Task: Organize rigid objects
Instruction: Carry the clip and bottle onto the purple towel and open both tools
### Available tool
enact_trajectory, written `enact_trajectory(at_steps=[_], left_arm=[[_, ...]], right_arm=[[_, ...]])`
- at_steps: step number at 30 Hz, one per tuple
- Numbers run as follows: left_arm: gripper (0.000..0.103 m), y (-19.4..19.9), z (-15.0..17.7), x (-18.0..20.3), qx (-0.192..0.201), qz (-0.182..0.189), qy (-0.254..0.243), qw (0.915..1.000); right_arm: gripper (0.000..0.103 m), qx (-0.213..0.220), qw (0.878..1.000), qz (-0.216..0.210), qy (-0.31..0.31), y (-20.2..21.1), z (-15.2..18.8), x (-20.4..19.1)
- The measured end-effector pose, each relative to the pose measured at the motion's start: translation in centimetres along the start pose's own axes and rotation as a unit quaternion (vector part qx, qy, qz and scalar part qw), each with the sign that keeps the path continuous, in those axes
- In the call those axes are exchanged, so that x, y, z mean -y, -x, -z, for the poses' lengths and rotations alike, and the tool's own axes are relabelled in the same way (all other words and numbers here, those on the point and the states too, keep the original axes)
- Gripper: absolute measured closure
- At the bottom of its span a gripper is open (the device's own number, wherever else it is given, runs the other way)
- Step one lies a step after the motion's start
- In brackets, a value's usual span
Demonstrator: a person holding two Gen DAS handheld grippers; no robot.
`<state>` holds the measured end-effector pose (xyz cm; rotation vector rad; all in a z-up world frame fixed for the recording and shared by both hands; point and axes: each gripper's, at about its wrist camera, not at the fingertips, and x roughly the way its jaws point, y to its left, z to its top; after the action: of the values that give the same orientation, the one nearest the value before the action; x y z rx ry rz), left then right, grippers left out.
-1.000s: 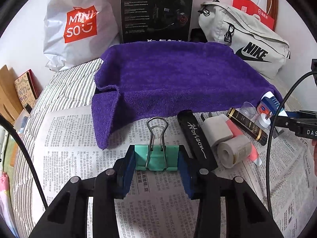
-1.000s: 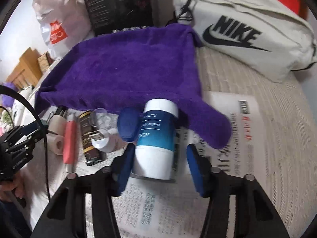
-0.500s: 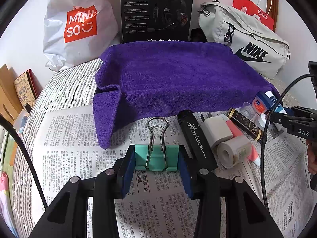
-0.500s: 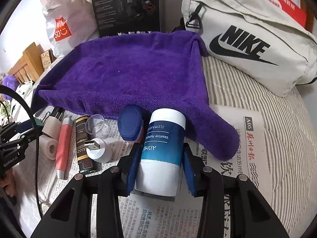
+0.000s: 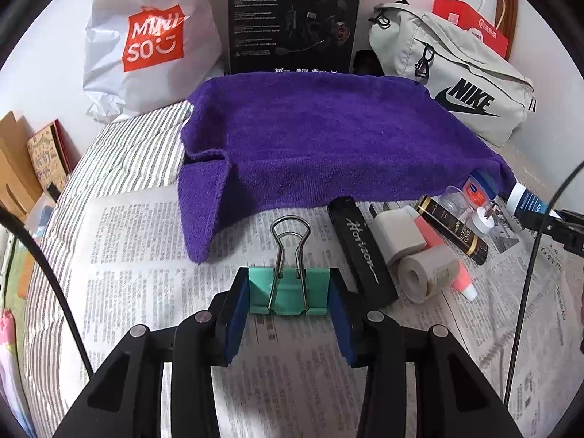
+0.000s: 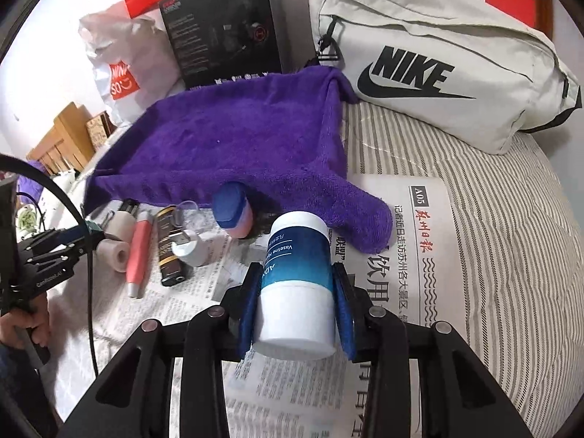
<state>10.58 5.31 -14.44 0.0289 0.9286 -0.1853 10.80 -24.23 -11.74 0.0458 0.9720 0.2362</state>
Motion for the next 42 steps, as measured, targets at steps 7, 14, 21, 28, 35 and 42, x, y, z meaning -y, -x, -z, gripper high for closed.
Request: enact_trajectory(at_steps=[7, 14, 21, 28, 35, 42], left_arm=[[0.064, 2.0, -0.1, -0.6, -0.009, 0.008, 0.022, 0.9997], [0.064, 4.4, -2.2, -1.2, 0.004, 0.009, 0.033, 0.9994], [0.064, 5.2, -5.5, -2.3, 0.017, 0.010, 0.036, 0.9992], [0.064, 3.7, -9.4, -2.9, 0.016, 0.012, 0.032, 0.9993], [0.064, 0.9, -11.7, -3.3, 0.007, 0.015, 0.034, 0.9993], [0.064, -1.9, -12.4, -3.6, -0.014, 0.017, 0.040, 0.9989]], right_arm=[[0.066, 0.007, 1.000, -0.025, 0.006, 1.4, -0.6, -0.4], [0.066, 0.020, 0.999, -0.041, 0.029, 2.5, -3.6, -1.5], [0.066, 0.032, 0.997, -0.054, 0.040, 2.0, -7.1, -2.0], [0.066, 0.036, 0.997, -0.052, 0.051, -0.3, -10.8, -2.0], [0.066, 0.030, 0.996, -0.046, 0.067, -4.5, -14.6, -1.3], [0.066, 0.012, 0.996, -0.031, 0.085, -9.5, -17.2, -1.4]])
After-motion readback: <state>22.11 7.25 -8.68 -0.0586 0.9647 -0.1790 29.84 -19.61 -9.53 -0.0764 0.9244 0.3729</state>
